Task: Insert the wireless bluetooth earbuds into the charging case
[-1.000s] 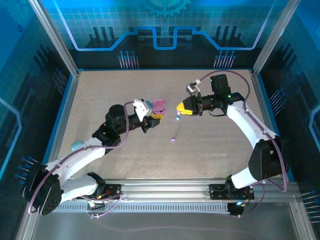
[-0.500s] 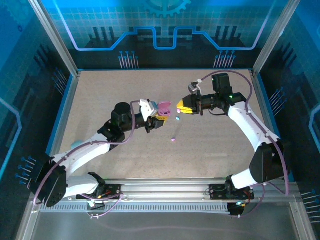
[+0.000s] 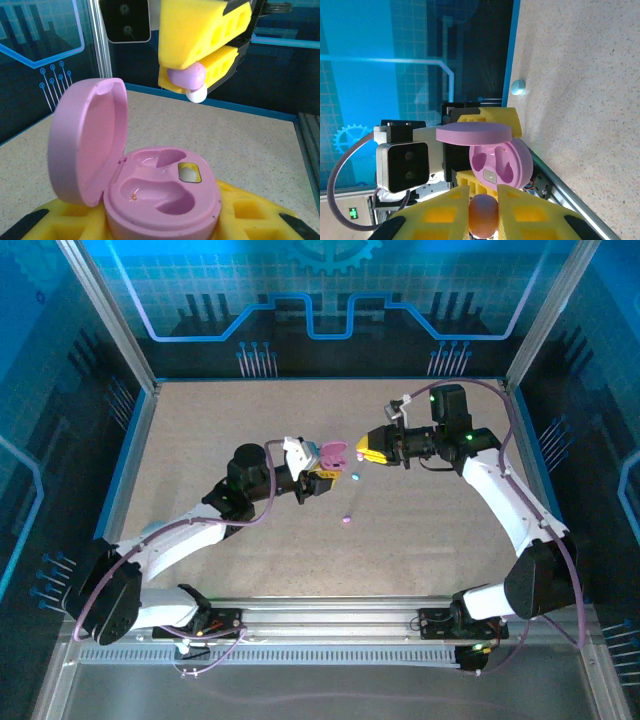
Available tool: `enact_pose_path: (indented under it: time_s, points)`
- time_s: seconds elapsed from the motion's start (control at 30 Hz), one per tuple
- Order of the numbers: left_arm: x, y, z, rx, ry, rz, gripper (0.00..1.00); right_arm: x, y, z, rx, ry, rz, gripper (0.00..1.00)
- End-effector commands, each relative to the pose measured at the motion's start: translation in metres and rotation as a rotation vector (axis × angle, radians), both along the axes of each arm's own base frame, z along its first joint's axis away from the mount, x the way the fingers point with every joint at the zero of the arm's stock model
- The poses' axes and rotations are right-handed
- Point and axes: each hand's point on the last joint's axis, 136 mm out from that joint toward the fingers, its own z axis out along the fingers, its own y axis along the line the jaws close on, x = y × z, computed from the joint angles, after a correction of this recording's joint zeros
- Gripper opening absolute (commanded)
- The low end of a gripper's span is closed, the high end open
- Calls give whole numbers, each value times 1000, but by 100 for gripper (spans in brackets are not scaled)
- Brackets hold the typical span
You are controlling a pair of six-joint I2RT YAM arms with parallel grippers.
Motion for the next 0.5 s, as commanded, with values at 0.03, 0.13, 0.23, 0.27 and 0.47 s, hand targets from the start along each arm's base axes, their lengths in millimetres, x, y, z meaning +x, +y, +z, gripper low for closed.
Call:
enact_pose_path:
  time_s: [0.03,0.13,0.23,0.27,0.47]
  points:
    - [-2,-12,26,-67,-68,-47,34,-7,4,7,-31,-59,-11,19]
    - [0,-14,26,-81,-74,-47,34,-10,6,6,-52,-81,-5,19]
    - [1,-16,28,-93,-80,-54,34,-14,8,7,-67,-116,3,19]
    - [0,-18,28,-92,-79,-57,34,-15,9,8,-73,-131,6,18]
    - [-4,-21,30,-104,-85,-82,34,-18,13,10,-112,-211,11,19]
